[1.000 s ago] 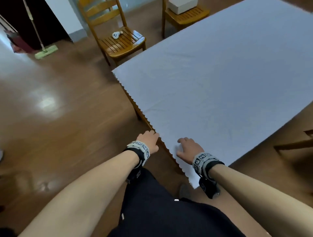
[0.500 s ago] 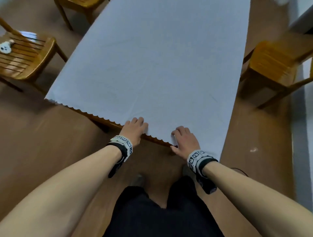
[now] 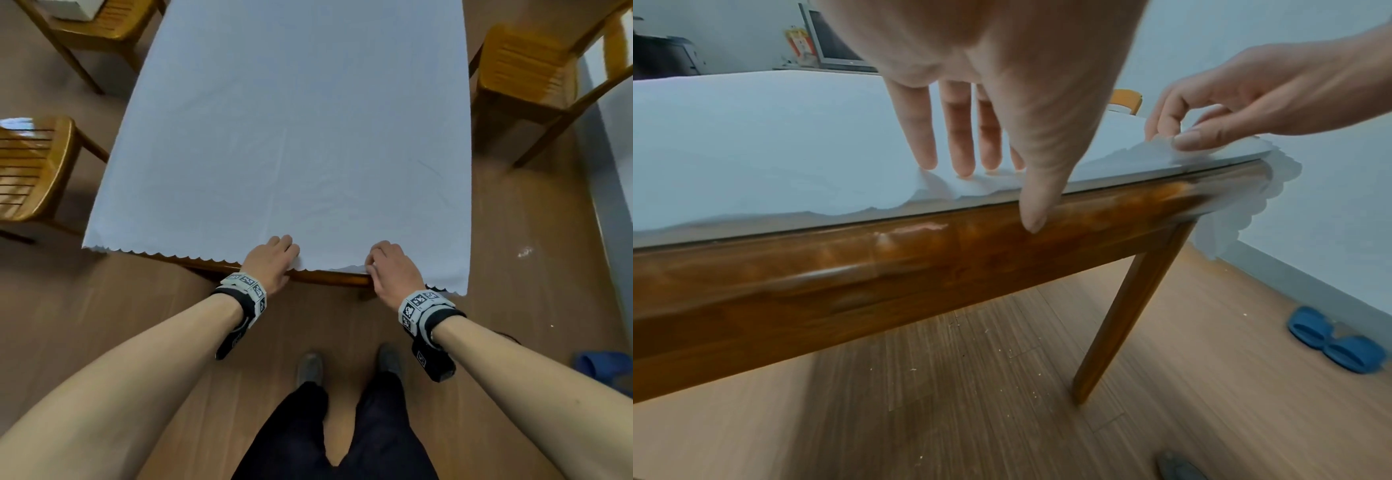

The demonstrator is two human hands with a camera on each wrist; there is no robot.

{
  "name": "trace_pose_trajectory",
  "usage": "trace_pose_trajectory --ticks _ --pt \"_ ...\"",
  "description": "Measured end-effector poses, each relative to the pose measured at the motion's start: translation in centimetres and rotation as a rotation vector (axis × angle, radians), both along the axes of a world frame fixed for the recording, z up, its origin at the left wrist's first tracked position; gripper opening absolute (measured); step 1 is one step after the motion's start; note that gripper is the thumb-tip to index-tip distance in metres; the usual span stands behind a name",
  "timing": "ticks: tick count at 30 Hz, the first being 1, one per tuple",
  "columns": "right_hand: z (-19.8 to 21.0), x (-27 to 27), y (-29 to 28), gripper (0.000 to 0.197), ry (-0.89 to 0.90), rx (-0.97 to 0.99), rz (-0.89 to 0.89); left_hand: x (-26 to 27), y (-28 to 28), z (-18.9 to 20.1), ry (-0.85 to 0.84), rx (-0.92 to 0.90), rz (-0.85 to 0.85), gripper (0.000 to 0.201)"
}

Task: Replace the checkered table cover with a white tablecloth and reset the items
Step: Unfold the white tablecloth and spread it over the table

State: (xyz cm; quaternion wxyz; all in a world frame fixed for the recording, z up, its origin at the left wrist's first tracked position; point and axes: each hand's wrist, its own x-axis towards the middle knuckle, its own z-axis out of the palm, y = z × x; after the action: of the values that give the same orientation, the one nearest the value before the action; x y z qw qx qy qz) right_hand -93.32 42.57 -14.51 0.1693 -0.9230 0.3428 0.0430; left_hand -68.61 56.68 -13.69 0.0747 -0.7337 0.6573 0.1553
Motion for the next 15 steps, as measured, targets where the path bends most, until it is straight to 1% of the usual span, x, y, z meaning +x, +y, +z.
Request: trace_pose_trajectory --ticks 3,6,8,10,13,15 --pt "-0.2 0.0 0.3 0.007 -0.035 0.025 -0.052 0.1 -0.1 -0.2 0.035 -0.047 -0.002 0.033" --pt "-0.3 -0.6 0.8 0.006 -0.055 0.035 -0.086 0.4 -0.3 -0.2 0.092 -0.126 -0.022 0.013" --pt "-0.4 -1.1 1.2 0.006 -0.044 0.034 -0.085 0.7 -0.3 -0.2 0.115 -0.133 -0.040 0.015" --pt "-0.5 -1.4 1.4 0.008 0.003 0.027 -0.070 0.8 -0.3 -0.2 0.127 -0.143 -0.063 0.018" --pt "-0.6 -1.9 1.8 0.010 0.031 0.036 -0.085 0.4 0.2 -0.5 0.126 -0.144 -0.098 0.015" --pt "-0.6 -2.0 2.2 0.012 0.038 0.049 -0.097 0.2 0.6 -0.8 0.128 -0.115 -0.090 0.013"
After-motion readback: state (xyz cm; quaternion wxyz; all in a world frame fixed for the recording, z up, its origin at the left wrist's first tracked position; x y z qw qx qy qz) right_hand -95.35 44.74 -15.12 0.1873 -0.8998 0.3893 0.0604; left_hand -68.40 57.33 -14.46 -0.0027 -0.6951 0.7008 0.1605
